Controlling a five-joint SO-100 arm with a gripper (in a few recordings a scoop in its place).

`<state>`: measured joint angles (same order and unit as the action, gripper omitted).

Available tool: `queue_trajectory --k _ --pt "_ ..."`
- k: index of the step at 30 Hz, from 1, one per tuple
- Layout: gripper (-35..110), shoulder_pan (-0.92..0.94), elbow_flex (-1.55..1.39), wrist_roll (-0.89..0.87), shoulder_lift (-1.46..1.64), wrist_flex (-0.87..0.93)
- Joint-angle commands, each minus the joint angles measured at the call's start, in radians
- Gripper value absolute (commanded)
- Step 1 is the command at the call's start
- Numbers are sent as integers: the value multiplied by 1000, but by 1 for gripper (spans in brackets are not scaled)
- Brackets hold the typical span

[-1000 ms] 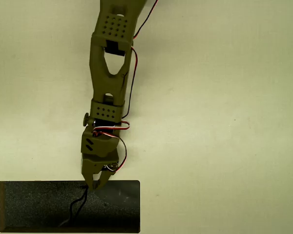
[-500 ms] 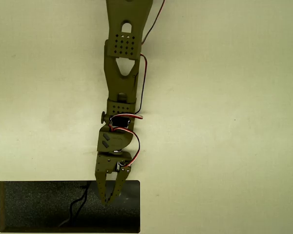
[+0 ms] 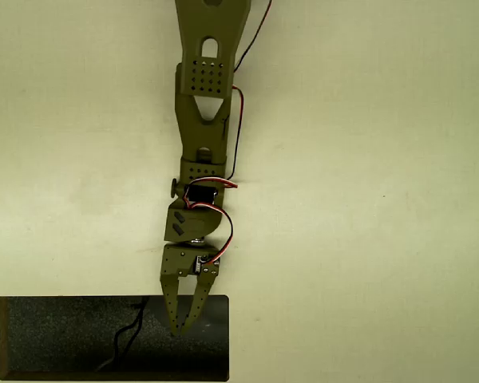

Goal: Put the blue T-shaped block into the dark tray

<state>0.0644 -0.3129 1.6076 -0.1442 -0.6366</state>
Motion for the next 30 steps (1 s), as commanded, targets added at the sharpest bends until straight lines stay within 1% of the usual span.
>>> queue_trajectory --k 1,3,4,30 --pt "0 2 12 5 -12 -25" --pt "5 2 12 6 -12 -25" --pt "6 2 12 6 -12 -25" --pt "5 2 12 6 -12 -25"
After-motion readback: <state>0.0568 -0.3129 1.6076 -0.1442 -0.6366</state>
